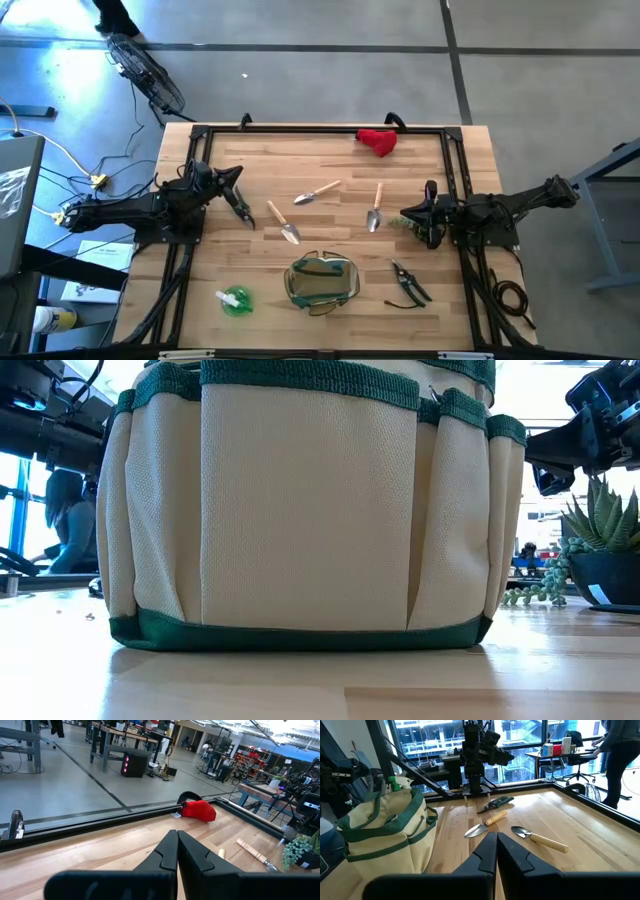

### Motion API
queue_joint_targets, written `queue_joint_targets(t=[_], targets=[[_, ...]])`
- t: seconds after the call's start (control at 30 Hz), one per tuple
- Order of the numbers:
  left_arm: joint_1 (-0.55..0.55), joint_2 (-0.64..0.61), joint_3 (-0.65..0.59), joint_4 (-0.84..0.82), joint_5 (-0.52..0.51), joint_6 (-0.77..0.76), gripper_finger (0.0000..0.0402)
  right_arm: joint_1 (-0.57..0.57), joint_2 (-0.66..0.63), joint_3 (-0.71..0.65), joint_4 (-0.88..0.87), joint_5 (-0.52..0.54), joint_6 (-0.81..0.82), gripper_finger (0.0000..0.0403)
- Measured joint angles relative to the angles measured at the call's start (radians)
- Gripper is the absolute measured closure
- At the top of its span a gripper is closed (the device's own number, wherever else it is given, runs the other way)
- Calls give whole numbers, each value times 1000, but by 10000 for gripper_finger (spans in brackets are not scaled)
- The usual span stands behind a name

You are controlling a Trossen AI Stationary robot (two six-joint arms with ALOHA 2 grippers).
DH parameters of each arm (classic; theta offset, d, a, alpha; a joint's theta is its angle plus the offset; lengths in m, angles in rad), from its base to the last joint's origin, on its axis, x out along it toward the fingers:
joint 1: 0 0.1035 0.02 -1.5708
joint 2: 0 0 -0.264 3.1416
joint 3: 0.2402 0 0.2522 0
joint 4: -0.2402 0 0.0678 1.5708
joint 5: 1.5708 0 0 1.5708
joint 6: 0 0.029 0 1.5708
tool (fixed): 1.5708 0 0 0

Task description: Pick & Place Garden tools in Gardening bag

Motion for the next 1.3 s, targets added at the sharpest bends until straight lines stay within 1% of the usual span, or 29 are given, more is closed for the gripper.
queue_joint_targets(t=[1.2,1.3], targets=[[0,0,0,0,0,0,402,0,0,0,0,0,0,400],[0,0,0,1,0,-1,402,0,0,0,1,3,-49,400]])
